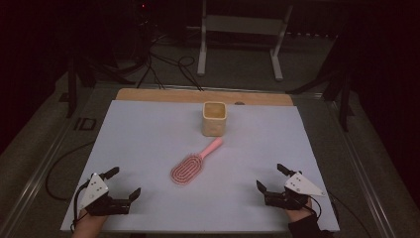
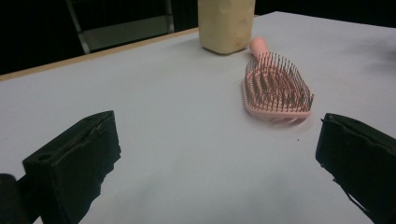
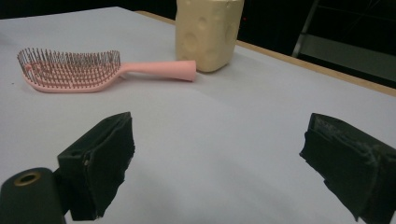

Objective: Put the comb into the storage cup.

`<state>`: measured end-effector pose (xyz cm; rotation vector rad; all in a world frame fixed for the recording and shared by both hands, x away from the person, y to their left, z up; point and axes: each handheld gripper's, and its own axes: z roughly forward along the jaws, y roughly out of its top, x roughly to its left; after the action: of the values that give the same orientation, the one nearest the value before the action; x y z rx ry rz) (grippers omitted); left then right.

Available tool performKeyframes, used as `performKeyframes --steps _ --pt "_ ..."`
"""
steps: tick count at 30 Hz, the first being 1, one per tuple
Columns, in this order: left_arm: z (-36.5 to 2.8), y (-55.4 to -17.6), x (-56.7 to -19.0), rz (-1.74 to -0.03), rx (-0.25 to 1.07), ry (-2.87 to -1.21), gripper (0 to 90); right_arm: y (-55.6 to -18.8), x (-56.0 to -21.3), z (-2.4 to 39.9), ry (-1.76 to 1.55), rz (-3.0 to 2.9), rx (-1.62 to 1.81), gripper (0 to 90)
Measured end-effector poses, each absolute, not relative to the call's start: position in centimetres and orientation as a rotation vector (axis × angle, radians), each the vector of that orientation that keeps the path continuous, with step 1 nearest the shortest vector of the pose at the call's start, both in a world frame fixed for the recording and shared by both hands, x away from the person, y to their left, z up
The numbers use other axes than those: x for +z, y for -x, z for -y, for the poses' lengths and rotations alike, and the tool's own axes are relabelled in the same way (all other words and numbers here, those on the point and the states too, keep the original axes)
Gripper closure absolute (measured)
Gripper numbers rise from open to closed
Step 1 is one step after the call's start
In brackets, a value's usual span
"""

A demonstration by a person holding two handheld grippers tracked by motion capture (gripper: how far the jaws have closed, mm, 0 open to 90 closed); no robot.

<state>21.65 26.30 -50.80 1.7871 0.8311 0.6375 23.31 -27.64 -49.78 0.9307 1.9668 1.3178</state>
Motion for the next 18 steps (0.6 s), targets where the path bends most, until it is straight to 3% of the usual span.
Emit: performKeyframes --steps 18 --pt "-26.45 -21.46 -50.71 -0.839 0.626 -1.775 0.0 -23.22 -49.53 27.44 -0.924 -1.948 1.31 9.0"
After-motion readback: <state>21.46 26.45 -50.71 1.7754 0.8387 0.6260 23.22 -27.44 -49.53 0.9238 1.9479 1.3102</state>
